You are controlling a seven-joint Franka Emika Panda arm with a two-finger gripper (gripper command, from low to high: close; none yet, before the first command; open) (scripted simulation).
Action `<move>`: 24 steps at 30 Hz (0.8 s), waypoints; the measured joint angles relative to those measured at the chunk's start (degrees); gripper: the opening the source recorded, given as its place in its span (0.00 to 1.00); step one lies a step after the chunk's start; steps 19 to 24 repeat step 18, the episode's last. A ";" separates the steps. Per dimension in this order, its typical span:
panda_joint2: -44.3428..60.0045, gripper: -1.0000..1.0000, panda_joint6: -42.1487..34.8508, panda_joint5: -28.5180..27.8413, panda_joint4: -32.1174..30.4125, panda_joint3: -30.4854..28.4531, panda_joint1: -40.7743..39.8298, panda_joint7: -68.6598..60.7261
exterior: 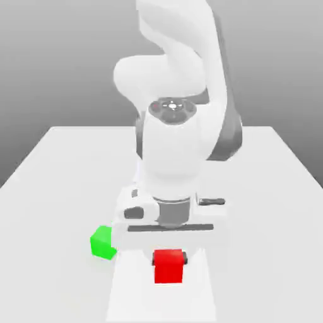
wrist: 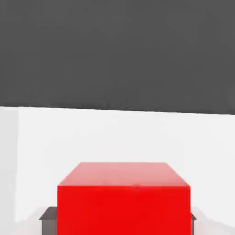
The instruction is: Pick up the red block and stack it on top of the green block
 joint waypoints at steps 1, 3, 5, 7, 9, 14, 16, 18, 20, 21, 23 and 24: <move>-2.08 0.00 -0.26 -0.31 -1.82 -1.19 -1.98 2.32; -6.24 0.00 -0.72 -1.03 -5.50 -2.06 -5.24 7.09; -10.40 0.00 -1.16 -1.83 -9.20 -2.98 -7.96 11.94; -14.55 0.00 -1.58 -2.59 -12.90 -3.81 -11.60 16.75; -15.13 0.00 -0.10 -2.87 -14.94 -4.60 -13.43 19.39; -6.25 0.00 9.06 -0.95 -15.24 -5.23 -13.08 18.90; -2.37 1.00 12.72 0.76 -15.09 -5.34 -12.46 17.75; -2.37 1.00 12.72 0.76 -15.09 -5.34 -12.24 17.75; -2.37 1.00 12.72 0.76 -15.09 -5.34 -12.24 17.75; -2.37 1.00 12.72 0.76 -15.09 -5.34 -12.24 17.75; -2.37 1.00 12.72 0.76 -15.09 -5.34 -12.24 17.75; -2.37 1.00 12.72 0.76 -15.09 -5.34 -12.24 17.75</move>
